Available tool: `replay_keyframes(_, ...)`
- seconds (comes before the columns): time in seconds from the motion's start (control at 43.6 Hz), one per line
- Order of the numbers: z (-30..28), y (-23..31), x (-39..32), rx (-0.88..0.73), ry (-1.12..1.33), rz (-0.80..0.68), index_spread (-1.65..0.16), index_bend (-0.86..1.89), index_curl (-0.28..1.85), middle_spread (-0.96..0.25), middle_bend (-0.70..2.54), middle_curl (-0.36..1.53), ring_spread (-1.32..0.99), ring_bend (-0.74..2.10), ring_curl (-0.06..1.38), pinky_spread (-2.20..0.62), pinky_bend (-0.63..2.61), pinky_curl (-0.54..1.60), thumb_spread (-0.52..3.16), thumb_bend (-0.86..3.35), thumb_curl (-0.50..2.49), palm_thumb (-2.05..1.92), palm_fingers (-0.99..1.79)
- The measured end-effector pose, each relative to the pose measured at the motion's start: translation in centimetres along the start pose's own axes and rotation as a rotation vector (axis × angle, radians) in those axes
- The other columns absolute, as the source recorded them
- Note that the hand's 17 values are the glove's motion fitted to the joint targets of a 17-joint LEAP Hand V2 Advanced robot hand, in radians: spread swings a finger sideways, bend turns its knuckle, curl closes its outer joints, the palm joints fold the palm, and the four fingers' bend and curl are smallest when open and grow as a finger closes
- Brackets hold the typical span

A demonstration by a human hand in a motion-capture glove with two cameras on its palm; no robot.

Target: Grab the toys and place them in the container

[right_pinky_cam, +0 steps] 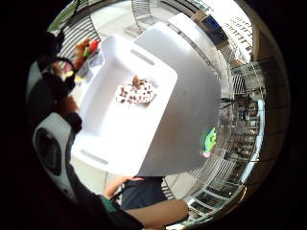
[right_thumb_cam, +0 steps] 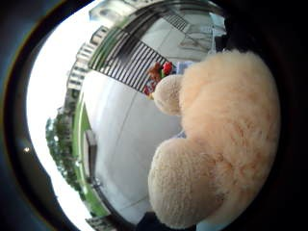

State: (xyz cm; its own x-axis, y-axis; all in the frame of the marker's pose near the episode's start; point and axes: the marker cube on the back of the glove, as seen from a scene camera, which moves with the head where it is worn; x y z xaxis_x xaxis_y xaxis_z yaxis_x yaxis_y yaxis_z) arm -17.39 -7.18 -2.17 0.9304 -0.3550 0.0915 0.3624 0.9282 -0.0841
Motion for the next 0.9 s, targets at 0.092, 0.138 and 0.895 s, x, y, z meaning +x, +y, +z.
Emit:
replay_keyframes(0.092, 1.1, 0.2, -1.3, -0.137, 0.004, -0.055, -0.38, -0.02, 0.86, -0.40, 0.13, 0.55, -0.40, 1.07, 0.45, -0.43, 1.21, 0.45, 0.97, -0.01, 0.81, 0.49, 0.55)
replay_keyframes(0.138, 1.4, 0.2, -1.2, -0.164, -0.004, -0.045, -0.36, -0.07, 0.83, -0.30, 0.09, 0.54, -0.34, 1.01, 0.46, -0.38, 1.34, 0.50, 1.00, -0.10, 0.75, 0.34, 0.18)
replay_keyframes(0.895, -1.5, 13.5, 23.5, 0.002, 0.064, 0.321, -0.27, 0.06, 0.27, 0.01, 0.18, 0.39, 0.03, 0.22, 0.23, 0.03, 1.08, 0.33, 1.02, -0.07, 0.34, -0.09, -0.23)
